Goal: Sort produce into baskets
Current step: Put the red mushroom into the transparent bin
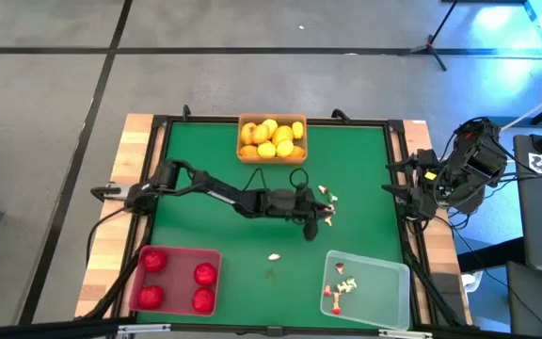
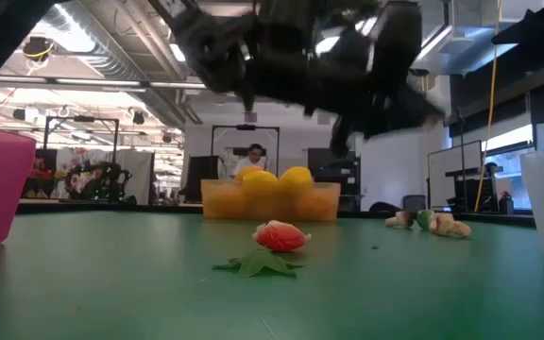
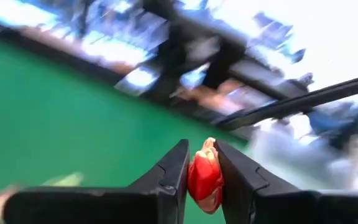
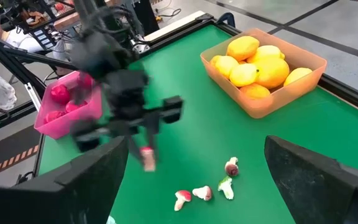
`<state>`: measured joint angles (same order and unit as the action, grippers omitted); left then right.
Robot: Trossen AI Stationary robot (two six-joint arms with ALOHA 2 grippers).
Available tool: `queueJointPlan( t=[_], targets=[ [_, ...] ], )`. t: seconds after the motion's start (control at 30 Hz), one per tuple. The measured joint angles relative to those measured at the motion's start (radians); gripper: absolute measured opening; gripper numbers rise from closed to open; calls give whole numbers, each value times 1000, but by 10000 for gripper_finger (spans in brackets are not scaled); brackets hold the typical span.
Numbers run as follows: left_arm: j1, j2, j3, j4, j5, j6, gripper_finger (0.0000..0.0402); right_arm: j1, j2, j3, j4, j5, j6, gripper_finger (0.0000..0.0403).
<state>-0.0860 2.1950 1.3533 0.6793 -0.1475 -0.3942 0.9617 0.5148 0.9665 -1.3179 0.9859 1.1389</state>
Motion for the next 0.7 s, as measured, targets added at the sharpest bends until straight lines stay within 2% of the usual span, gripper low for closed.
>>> queueJointPlan(
  t=[0.1, 0.23, 0.5, 0.7],
  targets=[
    [-54, -3, 4, 88, 8, 3, 67, 0, 0, 0, 0, 0, 0, 374],
    [-121, -4, 63, 74, 10, 22, 66, 0, 0, 0, 0, 0, 5, 374],
    [-180, -2, 258, -181, 8, 111, 82, 0, 0, 0, 0, 52, 6, 374],
    [-176, 12, 334, -235, 7, 105, 111, 0, 0, 0, 2, 61, 7, 374]
  ],
)
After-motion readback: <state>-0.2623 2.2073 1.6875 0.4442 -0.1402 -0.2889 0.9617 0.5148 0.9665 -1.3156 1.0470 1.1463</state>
